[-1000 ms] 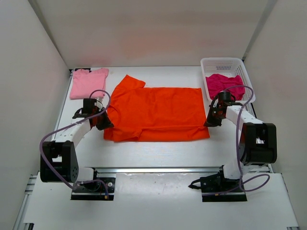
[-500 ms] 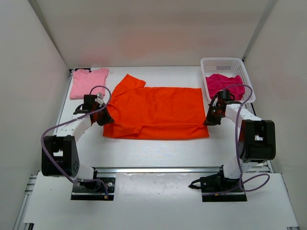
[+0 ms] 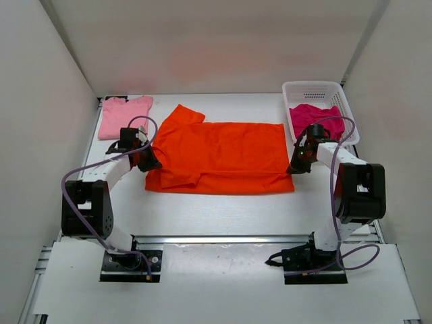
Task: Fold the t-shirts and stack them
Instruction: Fold the flattened tshirt in 1/3 of the way
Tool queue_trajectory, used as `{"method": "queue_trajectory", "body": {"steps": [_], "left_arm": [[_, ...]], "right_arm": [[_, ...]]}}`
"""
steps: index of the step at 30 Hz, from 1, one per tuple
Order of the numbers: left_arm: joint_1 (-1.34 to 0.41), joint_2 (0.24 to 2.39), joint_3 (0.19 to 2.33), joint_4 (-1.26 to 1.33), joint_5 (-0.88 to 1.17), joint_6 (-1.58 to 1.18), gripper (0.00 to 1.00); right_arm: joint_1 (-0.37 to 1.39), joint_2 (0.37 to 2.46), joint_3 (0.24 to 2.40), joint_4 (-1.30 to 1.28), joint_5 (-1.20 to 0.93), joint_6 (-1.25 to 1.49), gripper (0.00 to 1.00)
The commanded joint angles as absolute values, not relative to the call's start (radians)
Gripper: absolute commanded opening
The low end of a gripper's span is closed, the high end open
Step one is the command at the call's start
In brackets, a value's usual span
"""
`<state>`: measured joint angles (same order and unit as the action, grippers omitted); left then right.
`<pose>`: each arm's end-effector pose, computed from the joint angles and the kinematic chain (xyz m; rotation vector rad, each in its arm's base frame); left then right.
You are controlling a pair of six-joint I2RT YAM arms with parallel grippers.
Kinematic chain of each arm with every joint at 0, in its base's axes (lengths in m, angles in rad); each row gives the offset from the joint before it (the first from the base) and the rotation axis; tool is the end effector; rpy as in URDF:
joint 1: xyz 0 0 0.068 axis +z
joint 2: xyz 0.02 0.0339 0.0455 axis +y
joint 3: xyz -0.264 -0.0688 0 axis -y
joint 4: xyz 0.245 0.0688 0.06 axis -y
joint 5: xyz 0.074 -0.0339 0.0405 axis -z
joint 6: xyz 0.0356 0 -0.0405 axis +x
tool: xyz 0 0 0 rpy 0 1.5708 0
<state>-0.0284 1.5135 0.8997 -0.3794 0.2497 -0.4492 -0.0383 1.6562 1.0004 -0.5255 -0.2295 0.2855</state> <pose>0.2986 -0.0173 0.1941 -0.4473 2.5575 -0.4987 0.3146 -0.0040 0.1742 0.3828 2.7328 0.3826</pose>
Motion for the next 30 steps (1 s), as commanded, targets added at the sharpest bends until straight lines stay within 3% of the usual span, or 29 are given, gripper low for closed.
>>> {"method": "queue_trajectory", "body": {"steps": [1,6,7,8,9,11,13,19,23,30], "left_arm": [[-0.032,1.526,0.943,-0.356,0.238,-0.454,0.06],[-0.026,1.583,0.971,-0.322,0.248,-0.474,0.13],[-0.026,1.585,0.98,-0.319,0.25,-0.479,0.16],[-0.023,1.589,0.995,-0.302,0.259,-0.489,0.3],[-0.02,1.582,1.005,-0.29,0.282,-0.501,0.43],[-0.02,1.568,1.009,-0.253,0.285,-0.523,0.52],[-0.014,1.54,1.002,-0.23,0.29,-0.538,0.58],[0.0,1.49,0.991,-0.228,0.295,-0.534,0.61],[-0.066,1.479,0.997,-0.265,0.255,-0.509,0.58],[-0.213,1.568,1.017,-0.255,0.155,-0.508,0.58]], "right_arm": [[-0.046,1.674,1.043,-0.508,-0.236,0.271,0.0],[-0.018,1.658,1.072,-0.48,-0.219,0.247,0.07],[-0.015,1.654,1.069,-0.48,-0.207,0.25,0.15],[-0.008,1.648,1.086,-0.485,-0.189,0.252,0.27],[-0.005,1.635,1.091,-0.498,-0.163,0.25,0.32],[0.015,1.611,1.104,-0.512,-0.132,0.25,0.44],[0.032,1.56,1.109,-0.54,-0.077,0.247,0.46],[0.046,1.436,1.072,-0.534,-0.073,0.259,0.45],[0.075,1.391,1.026,-0.474,-0.121,0.284,0.13],[0.133,1.489,0.982,-0.353,-0.209,0.342,0.21]]}}
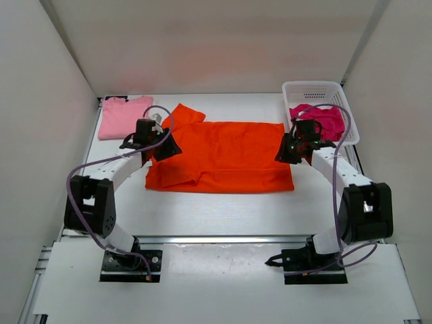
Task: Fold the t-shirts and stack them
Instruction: Fold the flattened tshirt in 1/3 of the way
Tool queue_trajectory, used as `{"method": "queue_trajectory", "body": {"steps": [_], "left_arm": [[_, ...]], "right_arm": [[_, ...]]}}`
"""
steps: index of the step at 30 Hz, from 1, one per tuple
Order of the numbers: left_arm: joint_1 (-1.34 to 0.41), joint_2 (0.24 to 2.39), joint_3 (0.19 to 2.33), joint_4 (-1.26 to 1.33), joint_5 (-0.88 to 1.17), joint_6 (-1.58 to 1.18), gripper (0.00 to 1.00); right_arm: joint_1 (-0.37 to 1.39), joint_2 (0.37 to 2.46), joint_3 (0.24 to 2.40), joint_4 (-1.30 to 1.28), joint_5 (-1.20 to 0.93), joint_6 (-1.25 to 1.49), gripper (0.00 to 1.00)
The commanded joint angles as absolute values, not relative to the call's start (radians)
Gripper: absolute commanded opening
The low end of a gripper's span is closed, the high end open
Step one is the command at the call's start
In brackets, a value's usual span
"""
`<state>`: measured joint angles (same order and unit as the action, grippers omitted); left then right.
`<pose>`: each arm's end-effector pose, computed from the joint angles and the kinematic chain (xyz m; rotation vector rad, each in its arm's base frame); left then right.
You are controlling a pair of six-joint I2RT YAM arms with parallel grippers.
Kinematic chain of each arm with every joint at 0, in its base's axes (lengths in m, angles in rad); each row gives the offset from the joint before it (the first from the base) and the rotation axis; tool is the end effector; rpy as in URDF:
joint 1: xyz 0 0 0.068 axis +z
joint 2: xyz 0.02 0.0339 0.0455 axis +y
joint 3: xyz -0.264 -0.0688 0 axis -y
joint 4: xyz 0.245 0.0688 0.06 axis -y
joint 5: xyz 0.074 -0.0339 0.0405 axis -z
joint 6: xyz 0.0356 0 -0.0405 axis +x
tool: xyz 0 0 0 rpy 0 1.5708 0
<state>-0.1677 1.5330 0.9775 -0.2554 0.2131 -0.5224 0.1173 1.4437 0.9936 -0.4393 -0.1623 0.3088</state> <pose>0.3190 -0.0616 0.2202 -0.3272 2.4148 -0.5739 0.2992 0.0411 0.2380 0.1661 2.4776 0.3834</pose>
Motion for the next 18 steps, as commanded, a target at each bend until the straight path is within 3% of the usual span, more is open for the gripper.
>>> {"method": "queue_trajectory", "body": {"steps": [1,11,18], "left_arm": [[-0.228,1.598,1.017,-0.252,0.152,-0.506,0.58],[-0.287,1.733,1.028,-0.288,0.075,-0.483,0.58],[-0.304,1.753,1.003,-0.322,0.054,-0.469,0.59]], "right_arm": [[0.138,1.517,0.991,-0.341,-0.221,0.342,0.2],[0.166,1.733,1.046,-0.301,-0.215,0.336,0.21],[0.189,1.75,1.003,-0.279,-0.229,0.347,0.23]]}}
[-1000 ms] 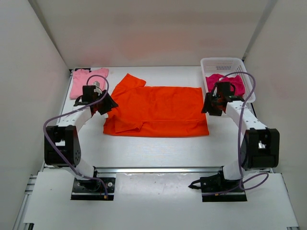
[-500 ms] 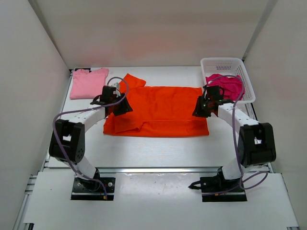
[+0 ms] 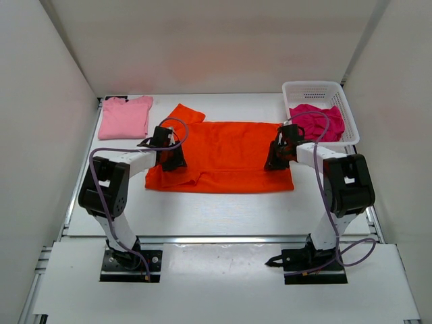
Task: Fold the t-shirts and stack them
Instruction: Fold the flattened tshirt in 1/3 of the way
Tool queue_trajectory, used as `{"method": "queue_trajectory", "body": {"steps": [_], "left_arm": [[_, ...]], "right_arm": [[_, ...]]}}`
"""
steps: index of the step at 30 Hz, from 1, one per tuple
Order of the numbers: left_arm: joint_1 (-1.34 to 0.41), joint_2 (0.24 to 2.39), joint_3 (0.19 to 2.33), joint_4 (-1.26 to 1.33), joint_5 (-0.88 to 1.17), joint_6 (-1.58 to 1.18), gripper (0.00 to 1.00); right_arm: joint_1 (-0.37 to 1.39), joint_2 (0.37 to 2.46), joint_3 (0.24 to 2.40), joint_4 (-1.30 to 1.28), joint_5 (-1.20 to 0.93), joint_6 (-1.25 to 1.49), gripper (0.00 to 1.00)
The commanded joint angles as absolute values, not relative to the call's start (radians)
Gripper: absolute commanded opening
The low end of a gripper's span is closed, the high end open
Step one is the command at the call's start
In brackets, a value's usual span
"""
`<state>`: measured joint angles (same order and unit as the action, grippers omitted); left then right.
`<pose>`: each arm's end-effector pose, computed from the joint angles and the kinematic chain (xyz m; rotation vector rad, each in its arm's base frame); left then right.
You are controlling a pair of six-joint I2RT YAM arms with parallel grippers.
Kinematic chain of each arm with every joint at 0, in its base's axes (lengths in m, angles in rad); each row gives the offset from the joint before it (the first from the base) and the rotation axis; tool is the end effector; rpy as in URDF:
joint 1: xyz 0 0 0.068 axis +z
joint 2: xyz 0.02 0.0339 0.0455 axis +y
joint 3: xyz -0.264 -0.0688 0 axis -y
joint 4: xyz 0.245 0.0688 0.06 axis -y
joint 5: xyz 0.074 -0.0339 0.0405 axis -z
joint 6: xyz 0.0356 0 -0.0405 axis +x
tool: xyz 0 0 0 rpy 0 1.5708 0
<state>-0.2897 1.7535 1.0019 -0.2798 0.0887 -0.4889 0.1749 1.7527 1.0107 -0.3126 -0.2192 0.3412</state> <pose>0.3289 -0.1013 0.1557 -0.2311 2.6392 -0.3867 0.3360 0.0672 0.1572 0.1439 2.6577 0.4623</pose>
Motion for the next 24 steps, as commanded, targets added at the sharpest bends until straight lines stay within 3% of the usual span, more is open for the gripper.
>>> {"method": "queue_trajectory", "body": {"steps": [1,24], "left_arm": [[-0.305,1.752,0.997,-0.322,0.048,-0.468,0.6],[-0.273,1.401,0.652,-0.376,0.003,-0.466,0.64]], "right_arm": [[0.19,1.749,0.994,-0.278,-0.229,0.348,0.23],[0.314,1.539,0.726,-0.241,-0.196,0.406,0.25]]}}
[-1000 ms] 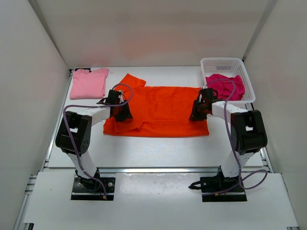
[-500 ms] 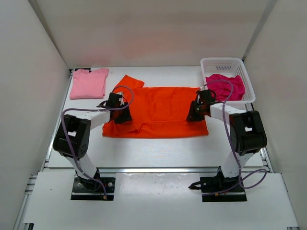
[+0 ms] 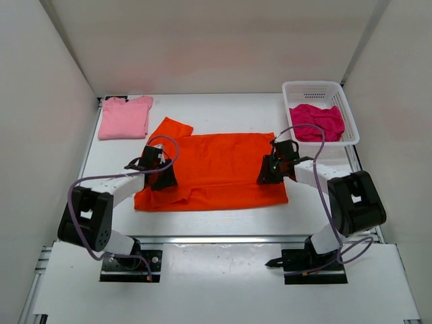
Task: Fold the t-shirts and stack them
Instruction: Fold the flattened tshirt in 1/3 of the way, then grap the side of the flattened tshirt furthest away from the robot with both arms
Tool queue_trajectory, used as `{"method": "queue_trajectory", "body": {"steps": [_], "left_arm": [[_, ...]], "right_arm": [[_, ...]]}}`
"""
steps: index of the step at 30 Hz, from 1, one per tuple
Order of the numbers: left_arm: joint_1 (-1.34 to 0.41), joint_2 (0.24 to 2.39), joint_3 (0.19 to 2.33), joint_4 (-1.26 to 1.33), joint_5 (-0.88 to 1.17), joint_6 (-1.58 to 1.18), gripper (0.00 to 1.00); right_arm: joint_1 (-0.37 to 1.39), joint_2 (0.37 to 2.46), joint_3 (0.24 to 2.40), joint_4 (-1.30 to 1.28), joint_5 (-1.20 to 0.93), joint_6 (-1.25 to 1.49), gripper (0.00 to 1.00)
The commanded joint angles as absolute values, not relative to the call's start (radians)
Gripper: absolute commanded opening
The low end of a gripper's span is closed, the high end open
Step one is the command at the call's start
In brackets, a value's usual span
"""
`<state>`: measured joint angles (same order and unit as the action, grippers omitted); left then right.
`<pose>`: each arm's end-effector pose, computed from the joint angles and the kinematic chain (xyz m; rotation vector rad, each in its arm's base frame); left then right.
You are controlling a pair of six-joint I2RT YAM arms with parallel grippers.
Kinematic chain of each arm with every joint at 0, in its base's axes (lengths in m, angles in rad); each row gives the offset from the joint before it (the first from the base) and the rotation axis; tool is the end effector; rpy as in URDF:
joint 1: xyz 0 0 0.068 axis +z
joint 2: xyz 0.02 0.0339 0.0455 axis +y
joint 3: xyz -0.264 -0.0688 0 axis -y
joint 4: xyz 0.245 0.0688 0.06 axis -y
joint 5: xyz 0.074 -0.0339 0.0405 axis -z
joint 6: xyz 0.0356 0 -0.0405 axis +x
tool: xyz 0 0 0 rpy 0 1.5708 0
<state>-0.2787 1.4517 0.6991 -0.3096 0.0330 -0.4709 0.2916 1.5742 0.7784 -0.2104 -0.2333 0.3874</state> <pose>0.2514 -0.0732 0.1562 -0.2443 2.6536 -0.2945 0.2786 0.0922 0.1527 0.0367 2.6344 0.5453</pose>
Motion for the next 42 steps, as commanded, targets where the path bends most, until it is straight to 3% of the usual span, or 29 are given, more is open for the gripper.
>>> {"method": "queue_trajectory", "body": {"steps": [1,12,19,24,31,42], "left_arm": [[-0.276,1.387,0.634,-0.373,0.002,-0.471,0.64],[-0.301,1.238,0.555,-0.403,-0.025,-0.489,0.67],[-0.214,1.1,0.609,-0.411,0.029,-0.491,0.7],[-0.233,1.101,0.796,-0.488,0.028,-0.456,0.71],[-0.212,1.278,1.006,-0.462,0.011,-0.457,0.72],[-0.178,1.831,1.534,-0.566,-0.028,-0.331,0.77]], "right_arm": [[0.321,1.522,0.71,-0.241,-0.187,0.414,0.25],[0.373,1.322,0.542,-0.23,-0.196,0.488,0.25],[0.385,1.25,0.639,-0.304,-0.181,0.437,0.27],[0.351,1.259,0.814,-0.36,-0.172,0.376,0.34],[0.311,1.451,1.066,-0.452,-0.112,0.336,0.43],[0.266,1.776,1.402,-0.566,0.078,0.353,0.57]]}}
